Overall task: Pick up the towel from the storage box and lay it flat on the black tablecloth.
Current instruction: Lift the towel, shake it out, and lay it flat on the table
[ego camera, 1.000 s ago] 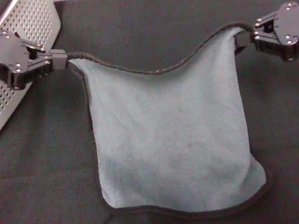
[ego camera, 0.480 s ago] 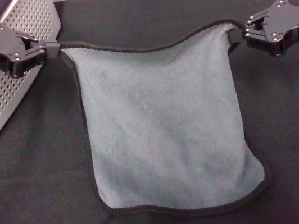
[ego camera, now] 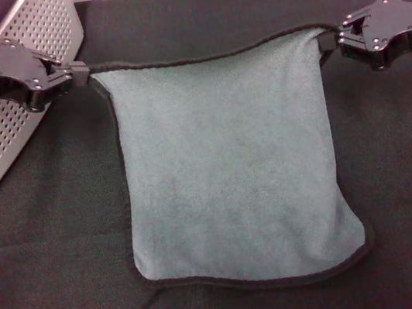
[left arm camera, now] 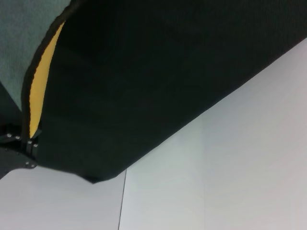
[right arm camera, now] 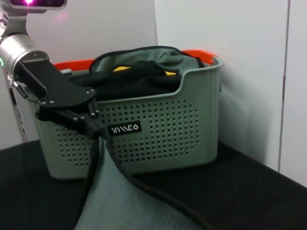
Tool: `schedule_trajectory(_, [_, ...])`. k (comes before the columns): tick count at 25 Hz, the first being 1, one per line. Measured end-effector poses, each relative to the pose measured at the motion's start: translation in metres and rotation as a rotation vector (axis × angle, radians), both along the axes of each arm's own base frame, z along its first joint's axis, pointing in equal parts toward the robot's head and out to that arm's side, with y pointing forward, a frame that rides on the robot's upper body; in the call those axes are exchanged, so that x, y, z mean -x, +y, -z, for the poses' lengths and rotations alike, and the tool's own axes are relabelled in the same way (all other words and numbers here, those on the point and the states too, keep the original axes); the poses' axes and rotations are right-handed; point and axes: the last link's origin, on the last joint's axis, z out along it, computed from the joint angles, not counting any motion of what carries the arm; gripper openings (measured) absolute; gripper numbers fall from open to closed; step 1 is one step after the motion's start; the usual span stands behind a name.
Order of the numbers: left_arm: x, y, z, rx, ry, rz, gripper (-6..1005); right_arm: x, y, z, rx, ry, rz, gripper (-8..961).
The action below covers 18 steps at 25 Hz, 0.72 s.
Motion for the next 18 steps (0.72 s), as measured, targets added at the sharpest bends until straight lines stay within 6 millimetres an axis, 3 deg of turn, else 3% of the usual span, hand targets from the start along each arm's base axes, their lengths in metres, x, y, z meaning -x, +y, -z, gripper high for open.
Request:
schedule_trajectory(10, [-0.005, 0.01, 0.006, -0.065, 0.05, 0.004, 28, 0.001, 0.01, 0.012, -0.011, -0.107, 0.002, 16])
schedule_trajectory(18, [0.0, 0.016, 0.005, -0.114, 0.078, -0.018, 28, 0.012, 0.022, 0.027, -0.028, -0.197, -0.028, 17])
